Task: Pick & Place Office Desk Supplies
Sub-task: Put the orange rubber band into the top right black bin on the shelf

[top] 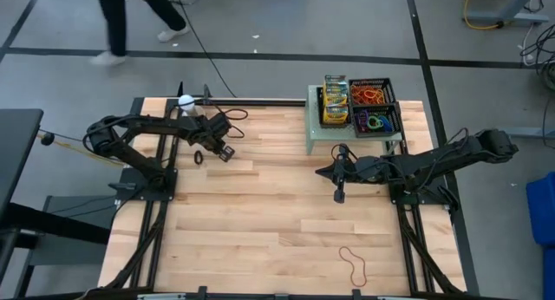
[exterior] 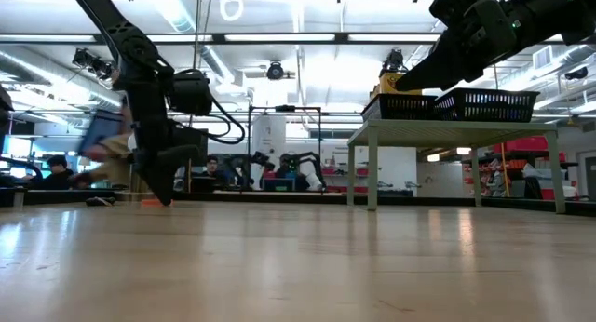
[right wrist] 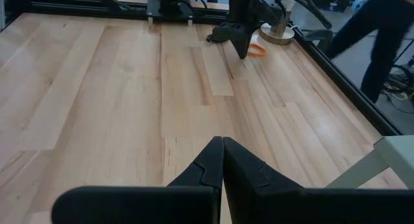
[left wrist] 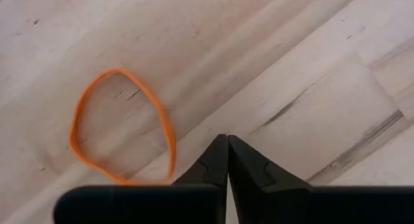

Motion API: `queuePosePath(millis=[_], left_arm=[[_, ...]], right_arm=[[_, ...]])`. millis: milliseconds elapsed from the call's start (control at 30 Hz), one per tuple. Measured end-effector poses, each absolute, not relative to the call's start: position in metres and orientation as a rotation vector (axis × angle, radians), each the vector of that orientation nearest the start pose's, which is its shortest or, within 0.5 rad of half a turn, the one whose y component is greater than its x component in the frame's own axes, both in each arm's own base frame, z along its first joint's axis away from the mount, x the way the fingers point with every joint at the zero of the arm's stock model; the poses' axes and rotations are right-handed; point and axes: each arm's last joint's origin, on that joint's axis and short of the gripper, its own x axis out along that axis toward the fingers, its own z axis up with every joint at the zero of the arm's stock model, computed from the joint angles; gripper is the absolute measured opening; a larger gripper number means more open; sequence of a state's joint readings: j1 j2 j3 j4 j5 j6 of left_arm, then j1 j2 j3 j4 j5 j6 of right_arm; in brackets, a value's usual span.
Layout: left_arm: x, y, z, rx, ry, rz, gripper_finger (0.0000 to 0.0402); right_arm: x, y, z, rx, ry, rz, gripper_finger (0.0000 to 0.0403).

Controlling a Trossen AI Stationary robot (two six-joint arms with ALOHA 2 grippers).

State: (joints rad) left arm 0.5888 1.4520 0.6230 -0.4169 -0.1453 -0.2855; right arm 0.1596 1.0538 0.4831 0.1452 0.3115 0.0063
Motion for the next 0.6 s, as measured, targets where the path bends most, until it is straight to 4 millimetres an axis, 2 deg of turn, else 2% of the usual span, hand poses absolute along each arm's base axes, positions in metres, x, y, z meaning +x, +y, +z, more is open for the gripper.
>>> queuePosePath(millis=[100,200,433,600], left_arm=[[0.189,0.1322,0.1405,-0.504,1.134,0.839,0.0014],[0.191,0.1339,0.1451,-0.494,1.125,0.842,0.0034],[0.1843,0.1324,0.142,-0.491,1.199,0.857,0.0104],[0.1837,0.1382,0.1389,-0.473,1.199,0.882,0.0119]], right_arm=[[0.2136,0.0254,0.2118,-0.093,0.414,-0.151,0.0013],[0.2136,0.0254,0.2118,-0.093,0.414,-0.151,0.0013],[0.2136,0.0254,0.2118,-0.094,0.414,-0.151,0.0013],[0.2136,0.0254,0.2118,-0.095,0.414,-0.151,0.0013]])
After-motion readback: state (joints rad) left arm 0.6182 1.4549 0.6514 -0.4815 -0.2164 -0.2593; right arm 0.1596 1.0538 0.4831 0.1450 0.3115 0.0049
